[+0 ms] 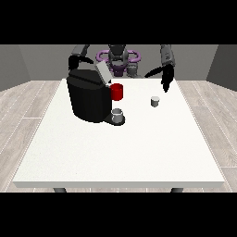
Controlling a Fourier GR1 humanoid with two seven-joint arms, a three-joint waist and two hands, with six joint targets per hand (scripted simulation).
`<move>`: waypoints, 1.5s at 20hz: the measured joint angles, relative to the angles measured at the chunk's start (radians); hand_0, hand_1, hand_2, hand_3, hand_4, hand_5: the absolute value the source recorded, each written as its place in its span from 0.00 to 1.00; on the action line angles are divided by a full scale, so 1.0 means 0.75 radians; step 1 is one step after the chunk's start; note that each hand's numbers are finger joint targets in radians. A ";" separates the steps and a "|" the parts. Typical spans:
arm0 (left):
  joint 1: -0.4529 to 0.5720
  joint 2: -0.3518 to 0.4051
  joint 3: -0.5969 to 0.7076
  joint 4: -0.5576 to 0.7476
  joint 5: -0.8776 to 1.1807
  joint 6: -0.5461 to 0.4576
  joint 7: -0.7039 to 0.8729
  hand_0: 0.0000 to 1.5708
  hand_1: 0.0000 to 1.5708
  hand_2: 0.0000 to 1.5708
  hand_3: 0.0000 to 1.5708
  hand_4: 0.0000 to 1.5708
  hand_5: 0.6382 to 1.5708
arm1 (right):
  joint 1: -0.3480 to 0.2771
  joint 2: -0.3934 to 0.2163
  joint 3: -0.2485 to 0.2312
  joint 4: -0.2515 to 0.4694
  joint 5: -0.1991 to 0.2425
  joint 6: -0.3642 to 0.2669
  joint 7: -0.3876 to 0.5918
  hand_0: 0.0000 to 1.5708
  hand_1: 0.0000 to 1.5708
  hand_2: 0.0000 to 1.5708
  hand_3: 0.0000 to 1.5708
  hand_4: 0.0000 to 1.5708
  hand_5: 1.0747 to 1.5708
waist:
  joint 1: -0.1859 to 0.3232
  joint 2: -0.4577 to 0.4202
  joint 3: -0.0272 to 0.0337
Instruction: Insert the coffee pod into the coffee machine and close the lid
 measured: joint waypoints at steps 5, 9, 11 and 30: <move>-0.121 0.089 0.023 0.179 -0.122 0.047 -0.048 0.00 0.00 0.00 0.00 0.00 1.00 | -0.067 0.011 0.036 -0.030 0.017 -0.015 -0.014 0.00 0.00 0.00 0.00 0.27 1.00 | -0.055 0.114 -0.0007; -0.201 0.139 0.031 0.318 -0.195 0.063 -0.099 0.00 0.00 0.00 0.00 0.00 1.00 | -0.087 -0.001 0.022 -0.013 0.032 -0.022 -0.040 0.00 0.00 0.00 0.00 0.31 1.00 | -0.081 0.187 -0.0005; -0.237 0.156 0.033 0.390 -0.215 0.041 -0.106 0.00 0.00 0.00 0.00 0.00 1.00 | -0.087 0.002 0.018 0.010 0.038 -0.028 -0.051 0.00 0.00 0.00 0.00 0.31 1.00 | -0.077 0.195 -0.0006; -0.501 0.201 -0.020 0.757 -0.412 -0.048 -0.178 0.00 0.00 0.25 0.00 0.00 1.00 | -0.226 -0.005 -0.044 0.137 0.064 -0.095 -0.023 0.00 0.00 0.00 0.00 0.24 1.00 | -0.057 0.265 0.0130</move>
